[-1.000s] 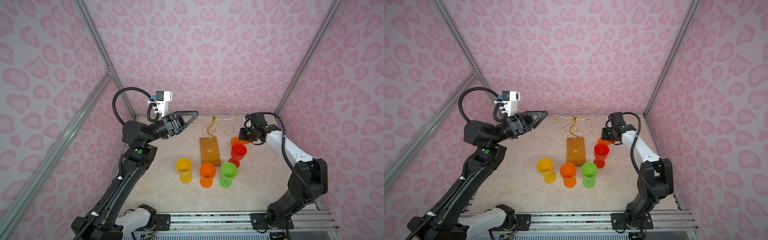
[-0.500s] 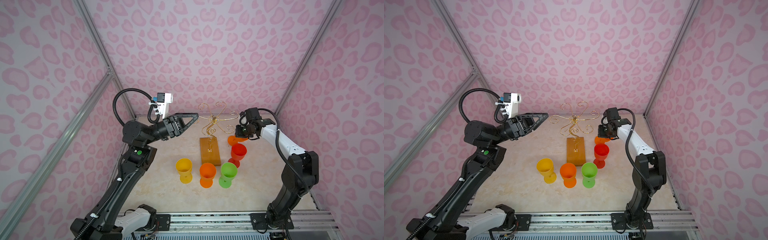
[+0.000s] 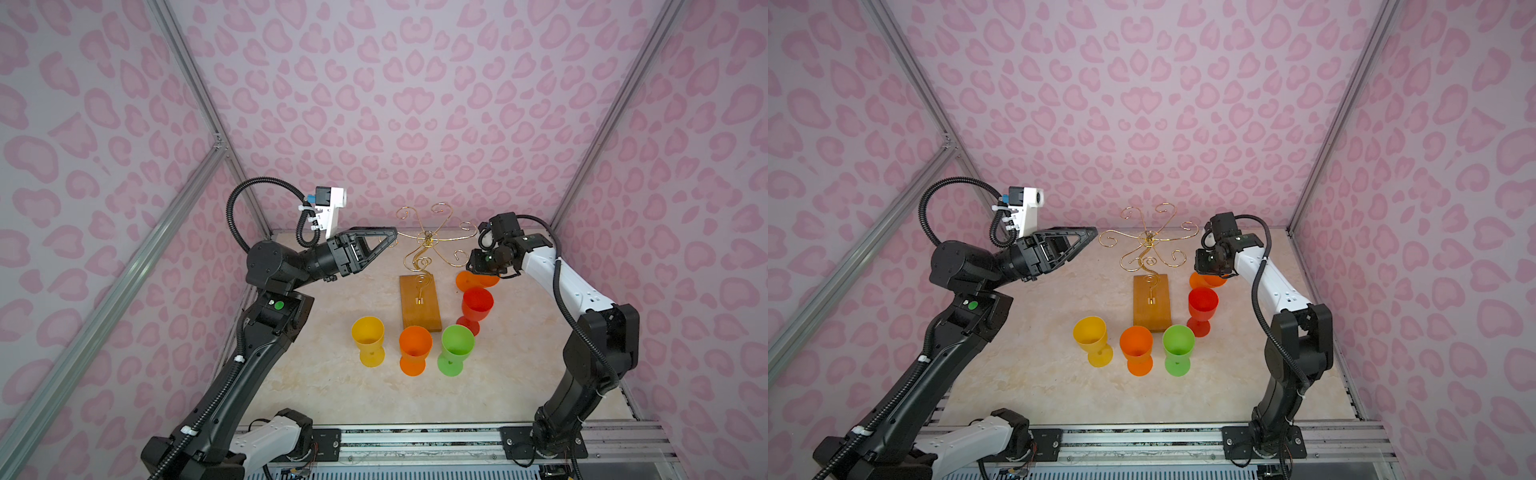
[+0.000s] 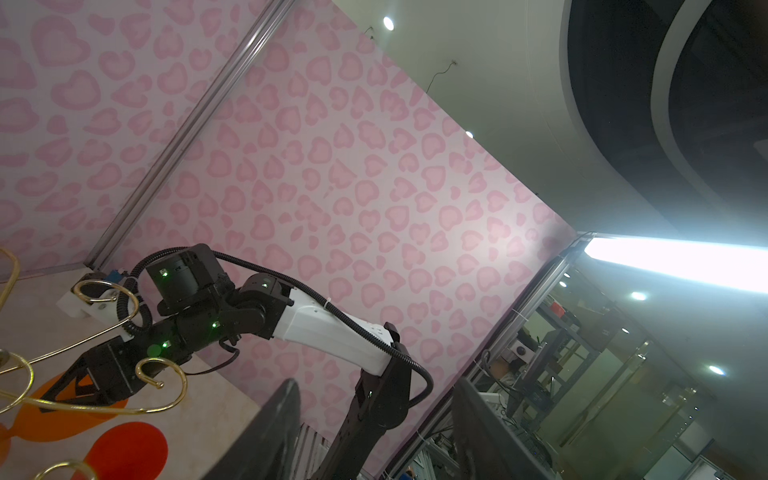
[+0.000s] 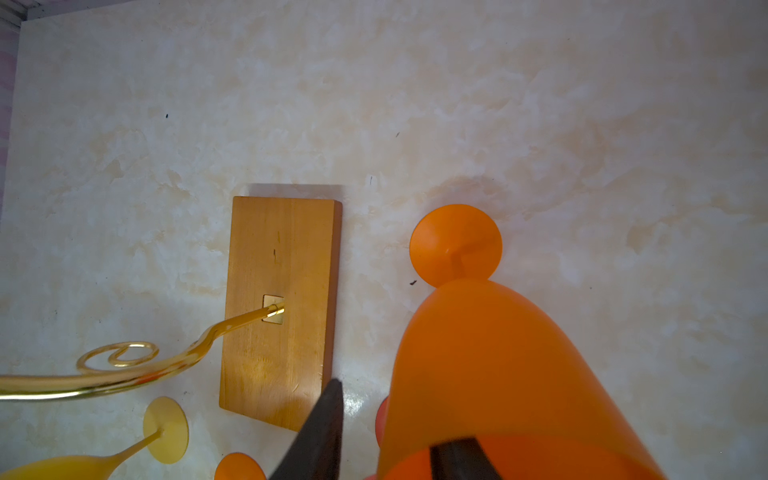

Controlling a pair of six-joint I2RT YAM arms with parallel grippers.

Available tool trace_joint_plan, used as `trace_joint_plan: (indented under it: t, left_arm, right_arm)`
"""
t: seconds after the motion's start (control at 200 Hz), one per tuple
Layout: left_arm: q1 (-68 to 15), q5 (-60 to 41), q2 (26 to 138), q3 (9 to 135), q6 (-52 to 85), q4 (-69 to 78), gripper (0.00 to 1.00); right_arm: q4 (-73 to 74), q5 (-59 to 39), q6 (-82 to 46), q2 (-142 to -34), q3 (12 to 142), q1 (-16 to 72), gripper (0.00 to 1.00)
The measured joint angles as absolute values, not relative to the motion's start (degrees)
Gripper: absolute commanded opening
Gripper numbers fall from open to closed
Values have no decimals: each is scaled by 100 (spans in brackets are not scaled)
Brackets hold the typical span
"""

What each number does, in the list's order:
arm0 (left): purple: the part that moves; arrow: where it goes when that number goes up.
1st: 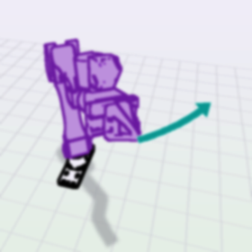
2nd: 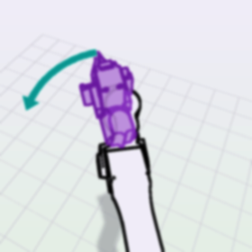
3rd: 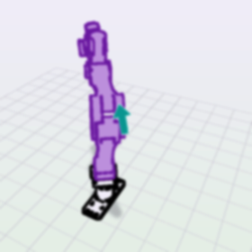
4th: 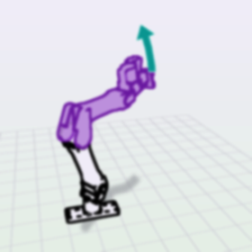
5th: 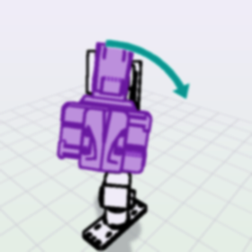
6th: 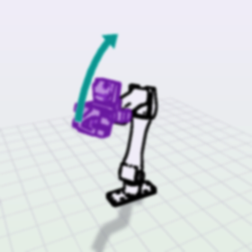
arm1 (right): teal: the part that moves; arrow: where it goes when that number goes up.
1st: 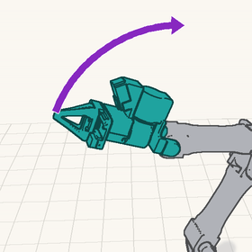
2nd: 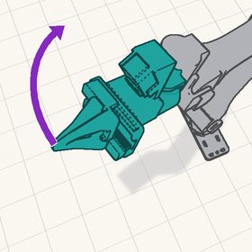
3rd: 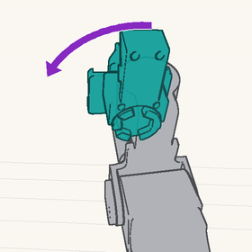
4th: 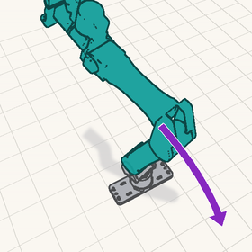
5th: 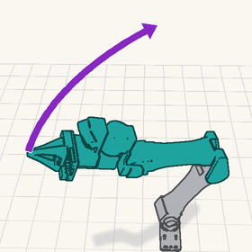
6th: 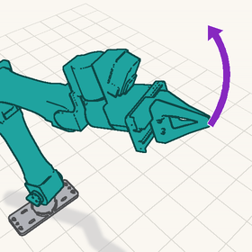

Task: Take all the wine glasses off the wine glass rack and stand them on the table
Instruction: 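Set the orange glass upright beside the rack, open the right gripper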

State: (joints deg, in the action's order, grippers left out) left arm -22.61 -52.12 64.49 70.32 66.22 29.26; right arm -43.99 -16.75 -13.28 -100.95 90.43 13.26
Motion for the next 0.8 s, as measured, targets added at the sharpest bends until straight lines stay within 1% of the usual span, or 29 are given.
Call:
trace_joint_plan:
  t: [0.8]
  left_arm:
    - [-2261,-5249,6405,6890,6510,2842,60]
  right_arm:
    - [-4084,-1671,-1566,-10073,9120,1157,37]
